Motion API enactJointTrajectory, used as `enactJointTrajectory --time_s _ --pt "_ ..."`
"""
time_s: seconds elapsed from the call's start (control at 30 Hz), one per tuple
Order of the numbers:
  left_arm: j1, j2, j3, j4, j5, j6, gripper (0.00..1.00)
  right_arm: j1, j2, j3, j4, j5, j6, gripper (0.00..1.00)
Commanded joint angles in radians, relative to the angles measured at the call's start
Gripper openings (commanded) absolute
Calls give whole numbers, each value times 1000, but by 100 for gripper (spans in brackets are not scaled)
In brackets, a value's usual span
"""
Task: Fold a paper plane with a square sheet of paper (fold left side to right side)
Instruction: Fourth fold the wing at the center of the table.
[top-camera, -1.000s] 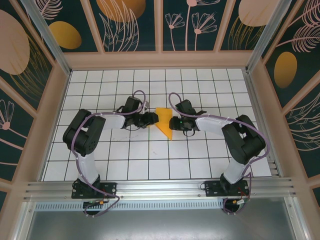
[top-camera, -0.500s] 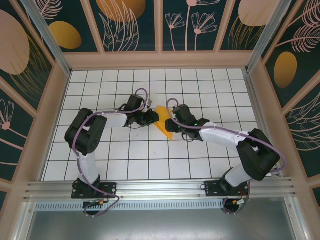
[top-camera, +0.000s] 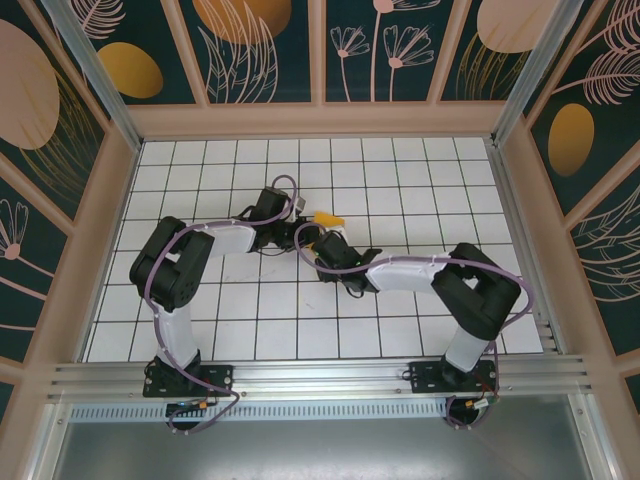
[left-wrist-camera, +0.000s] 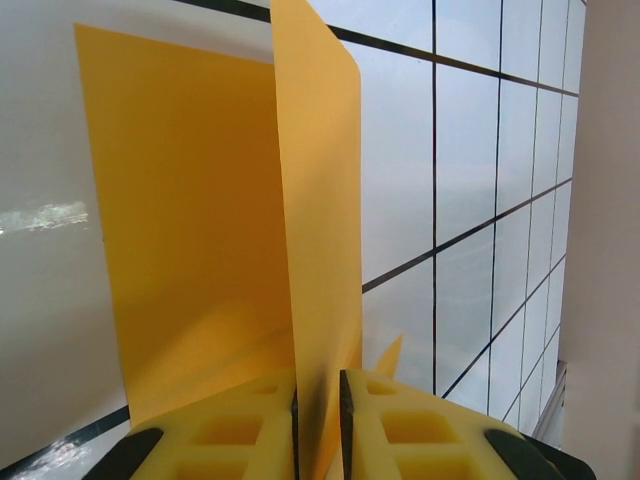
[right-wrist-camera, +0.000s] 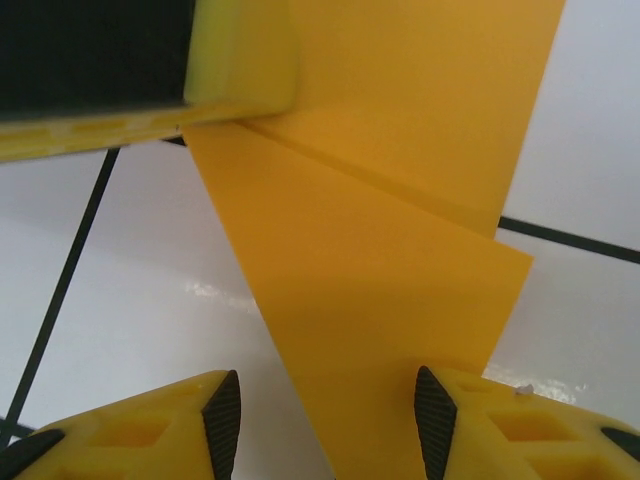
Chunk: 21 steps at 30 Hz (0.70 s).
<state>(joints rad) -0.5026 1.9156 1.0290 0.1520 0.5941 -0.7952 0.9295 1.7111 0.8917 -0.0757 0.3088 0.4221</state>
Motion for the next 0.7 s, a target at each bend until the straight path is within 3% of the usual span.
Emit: enactJointTrajectory --time_s 0.0,0.43,0.67 --pt "-5 -29 25 -21 4 -13 20 5 28 39 -15 50 -23 51" --pt "-5 -34 26 -26 1 -12 21 -18 63 37 -22 36 -26 38" --pt "-4 -59 37 -56 -15 6 35 -34 58 12 -8 -2 -26 26"
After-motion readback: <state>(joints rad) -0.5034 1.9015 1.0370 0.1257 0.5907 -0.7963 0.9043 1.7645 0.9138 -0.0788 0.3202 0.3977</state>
